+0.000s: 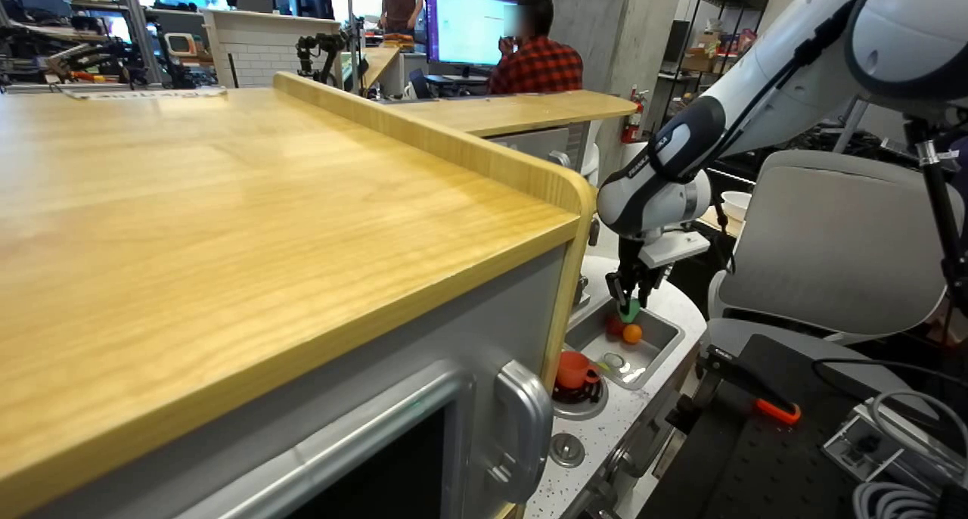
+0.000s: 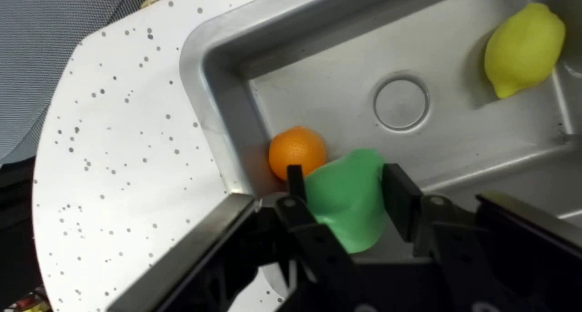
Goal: Remove the plastic pear from the sink
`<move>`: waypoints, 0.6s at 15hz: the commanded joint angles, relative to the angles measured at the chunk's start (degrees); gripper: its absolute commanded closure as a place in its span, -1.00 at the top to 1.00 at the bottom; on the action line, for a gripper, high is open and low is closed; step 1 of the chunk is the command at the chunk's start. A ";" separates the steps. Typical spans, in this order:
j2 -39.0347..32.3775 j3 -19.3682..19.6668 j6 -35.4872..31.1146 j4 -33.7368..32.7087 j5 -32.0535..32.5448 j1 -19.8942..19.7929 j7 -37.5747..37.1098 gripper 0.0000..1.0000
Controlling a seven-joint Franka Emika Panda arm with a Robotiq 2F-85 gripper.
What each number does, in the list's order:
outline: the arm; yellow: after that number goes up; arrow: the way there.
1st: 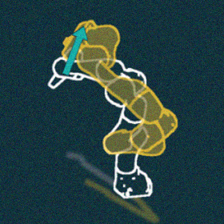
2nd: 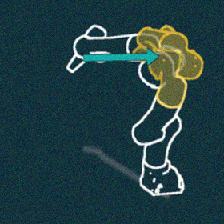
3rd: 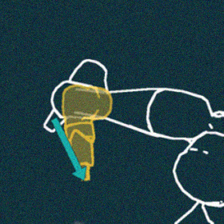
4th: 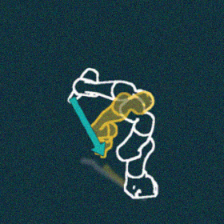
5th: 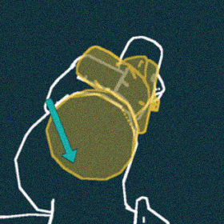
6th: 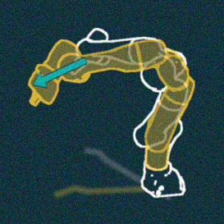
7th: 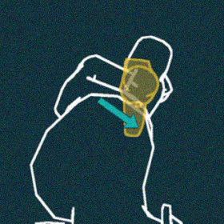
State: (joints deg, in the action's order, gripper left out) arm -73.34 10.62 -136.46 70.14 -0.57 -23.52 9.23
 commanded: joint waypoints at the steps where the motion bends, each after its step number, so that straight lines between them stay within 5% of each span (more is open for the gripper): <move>1: 7.18 -0.44 -1.89 9.00 -2.39 -2.01 -0.75 -0.57; 9: 9.39 -1.18 1.13 2.83 -10.70 -8.53 -5.27 -0.57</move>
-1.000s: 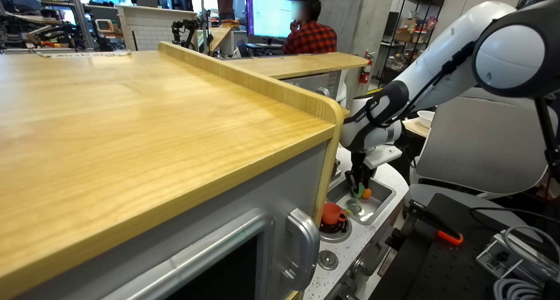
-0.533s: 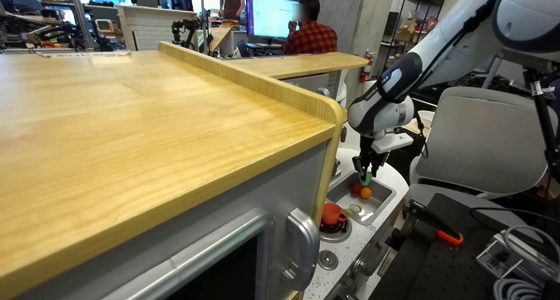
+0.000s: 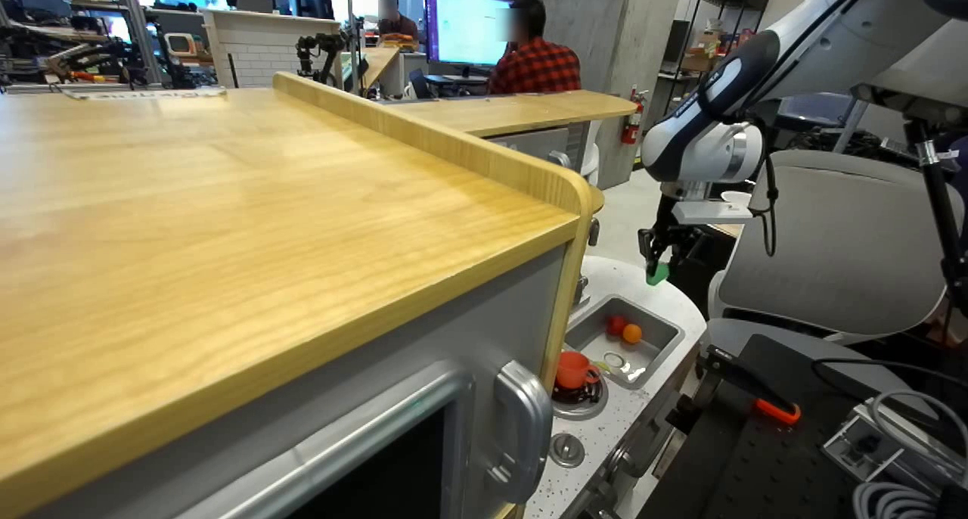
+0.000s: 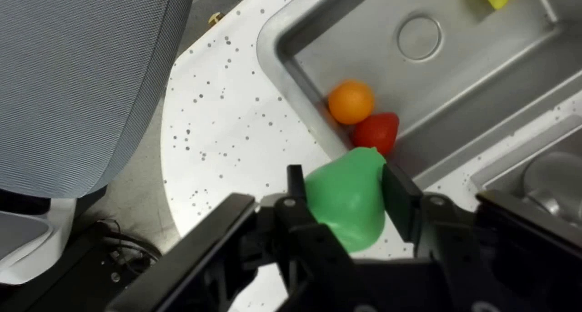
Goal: Remove the plastic pear from the sink
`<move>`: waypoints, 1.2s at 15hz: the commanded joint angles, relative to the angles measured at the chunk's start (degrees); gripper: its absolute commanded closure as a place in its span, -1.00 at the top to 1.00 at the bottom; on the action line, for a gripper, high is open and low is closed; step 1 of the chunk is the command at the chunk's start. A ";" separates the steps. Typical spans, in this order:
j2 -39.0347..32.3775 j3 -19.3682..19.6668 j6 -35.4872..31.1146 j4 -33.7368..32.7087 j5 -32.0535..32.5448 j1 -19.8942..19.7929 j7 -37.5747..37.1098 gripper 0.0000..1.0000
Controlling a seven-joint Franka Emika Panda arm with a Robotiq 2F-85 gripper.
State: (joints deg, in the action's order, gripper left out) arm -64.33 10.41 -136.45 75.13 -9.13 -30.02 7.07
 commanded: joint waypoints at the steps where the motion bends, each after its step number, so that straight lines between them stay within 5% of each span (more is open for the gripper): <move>1: -0.52 -0.61 1.43 -3.85 -2.59 -2.32 -4.84 -0.57; 18: -16.87 1.11 10.61 -29.44 -7.54 -6.36 -45.00 -0.57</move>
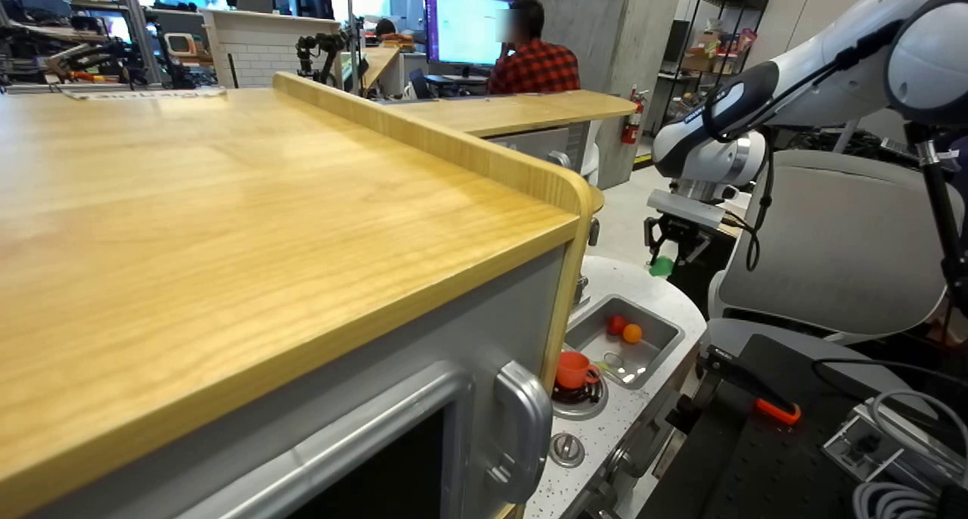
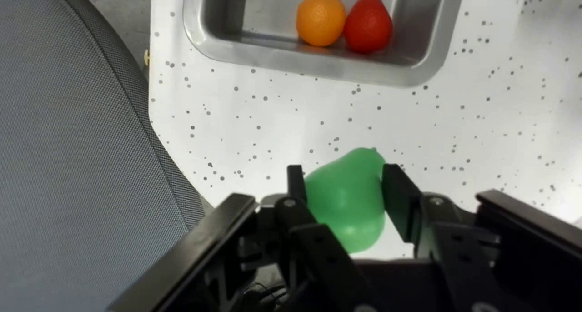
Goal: Remove the plastic pear from the sink
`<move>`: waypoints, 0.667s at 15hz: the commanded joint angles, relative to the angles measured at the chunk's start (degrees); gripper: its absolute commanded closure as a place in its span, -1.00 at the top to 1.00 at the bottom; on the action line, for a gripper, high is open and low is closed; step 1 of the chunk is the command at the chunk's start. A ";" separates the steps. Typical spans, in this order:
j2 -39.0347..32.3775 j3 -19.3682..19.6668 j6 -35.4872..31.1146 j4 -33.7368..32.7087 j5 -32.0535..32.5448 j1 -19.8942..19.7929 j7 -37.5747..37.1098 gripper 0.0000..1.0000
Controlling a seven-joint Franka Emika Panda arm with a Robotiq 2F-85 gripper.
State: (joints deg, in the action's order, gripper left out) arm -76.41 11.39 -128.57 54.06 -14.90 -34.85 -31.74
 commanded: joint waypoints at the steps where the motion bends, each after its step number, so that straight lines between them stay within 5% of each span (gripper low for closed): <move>1: -5.69 0.07 3.14 -9.60 -1.64 -1.71 -8.07 -0.57; 8: -11.15 -0.12 7.00 -15.15 -0.48 -1.64 -16.17 -0.57; 10: -7.72 -0.92 6.04 -9.41 -0.09 -1.40 -17.21 -0.57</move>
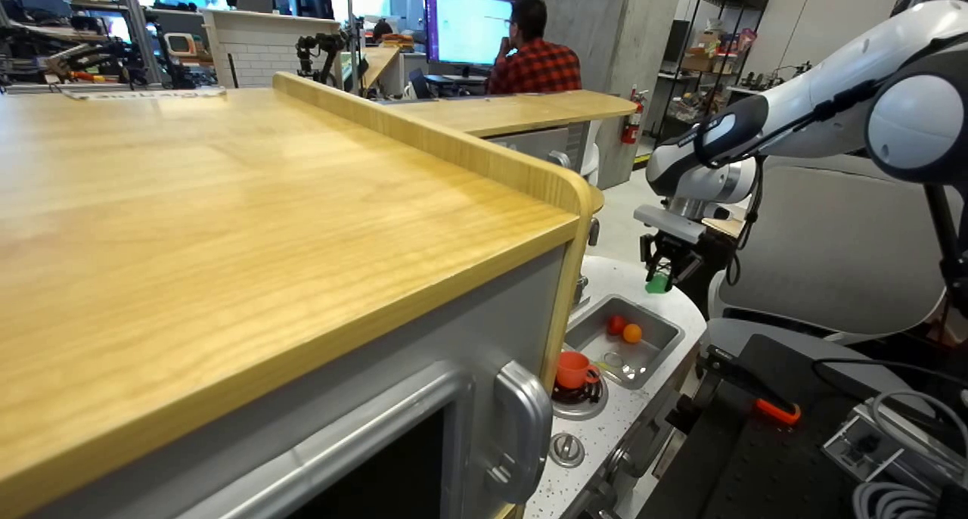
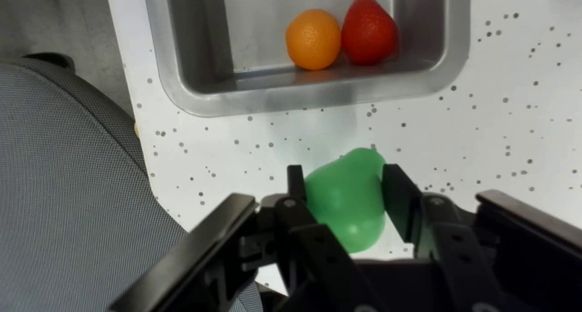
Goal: Remove the plastic pear from the sink
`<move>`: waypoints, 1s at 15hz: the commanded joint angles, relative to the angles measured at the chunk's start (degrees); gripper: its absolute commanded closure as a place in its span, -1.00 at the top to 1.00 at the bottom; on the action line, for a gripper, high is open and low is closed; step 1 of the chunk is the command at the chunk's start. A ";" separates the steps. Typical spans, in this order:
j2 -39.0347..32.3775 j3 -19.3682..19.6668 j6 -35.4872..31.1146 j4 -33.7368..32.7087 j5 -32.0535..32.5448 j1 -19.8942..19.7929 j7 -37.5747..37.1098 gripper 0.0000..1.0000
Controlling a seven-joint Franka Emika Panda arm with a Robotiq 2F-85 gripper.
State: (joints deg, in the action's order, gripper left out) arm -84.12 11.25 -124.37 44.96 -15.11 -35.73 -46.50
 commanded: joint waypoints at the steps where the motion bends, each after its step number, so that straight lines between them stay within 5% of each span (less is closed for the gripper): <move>1: 0.01 -0.91 2.07 -0.29 -0.05 -0.66 -3.03 -0.57; 8: 0.08 -1.21 2.93 -0.21 -0.13 -0.90 -7.34 -0.48; 9: 0.08 -1.08 2.80 -0.14 0.10 -0.78 -7.54 0.35; 11: 0.08 -1.06 2.51 -0.08 0.23 -0.70 -7.74 0.42; 15: 0.08 -0.84 1.44 0.05 0.70 -0.38 -7.35 0.97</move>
State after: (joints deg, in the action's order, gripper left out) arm -84.05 11.09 -122.57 45.38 -15.09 -35.81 -53.28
